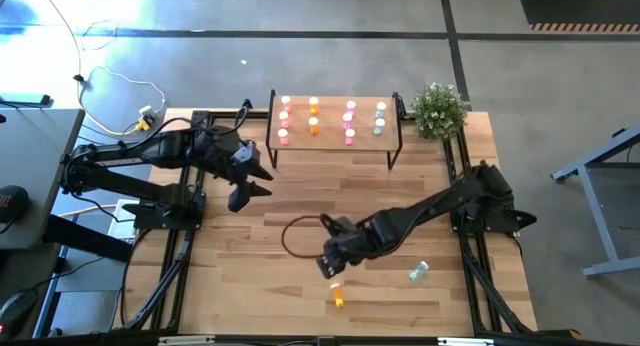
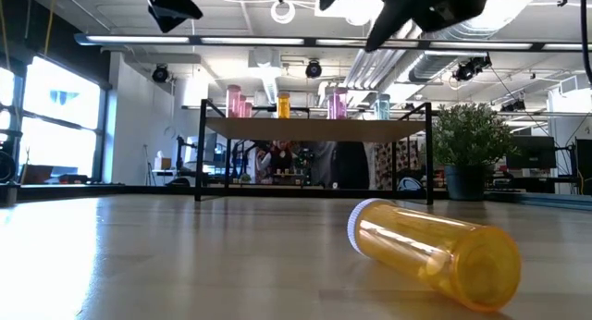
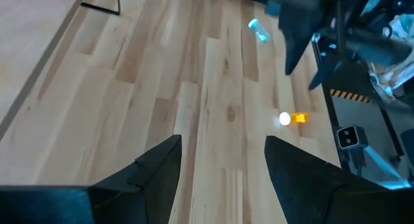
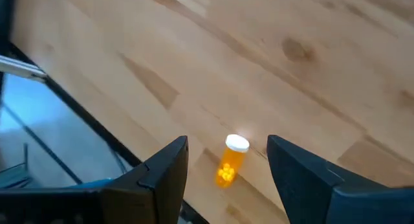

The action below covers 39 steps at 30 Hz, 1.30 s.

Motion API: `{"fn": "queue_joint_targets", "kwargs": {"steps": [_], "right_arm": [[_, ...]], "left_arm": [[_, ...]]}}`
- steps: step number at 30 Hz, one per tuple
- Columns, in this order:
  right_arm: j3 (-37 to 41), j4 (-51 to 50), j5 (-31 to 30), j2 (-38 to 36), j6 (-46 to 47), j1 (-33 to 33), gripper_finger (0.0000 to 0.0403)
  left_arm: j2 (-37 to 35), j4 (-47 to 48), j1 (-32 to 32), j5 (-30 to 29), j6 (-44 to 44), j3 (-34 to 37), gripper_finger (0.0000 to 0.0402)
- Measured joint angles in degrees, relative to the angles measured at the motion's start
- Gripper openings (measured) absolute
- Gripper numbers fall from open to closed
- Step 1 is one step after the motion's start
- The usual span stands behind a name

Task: Pick and place medicine bottles onto shelf by color
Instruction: Put the orange pill bottle on the shelf aligned with the other orange pill bottles

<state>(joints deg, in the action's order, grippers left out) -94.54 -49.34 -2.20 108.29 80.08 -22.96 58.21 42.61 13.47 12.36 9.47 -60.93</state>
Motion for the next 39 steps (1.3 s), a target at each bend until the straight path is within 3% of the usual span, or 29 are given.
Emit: {"fn": "queue_joint_targets", "kwargs": {"steps": [6, 17, 34, 39], "right_arm": [[0.00, 3.39, 4.19, 4.90, 1.11, -2.29, 0.0202], [0.00, 7.75, 5.46, 11.38, 1.55, -4.18, 0.0202], [0.00, 10.82, 9.35, 17.94, 2.55, -4.48, 0.0201], [0.00, 10.78, 9.51, 18.05, 3.64, -4.48, 0.0181]], "left_arm": [[-0.78, 0.02, -0.79, -0.83, 2.38, 0.00, 0.0211], [-0.82, 0.46, -2.46, -0.99, 3.92, 0.00, 0.0211], [-0.80, 0.68, -2.71, -0.99, 5.01, 0.00, 0.0211], [-0.80, 0.88, -2.71, -0.99, 5.14, 0.00, 0.0211]]}}
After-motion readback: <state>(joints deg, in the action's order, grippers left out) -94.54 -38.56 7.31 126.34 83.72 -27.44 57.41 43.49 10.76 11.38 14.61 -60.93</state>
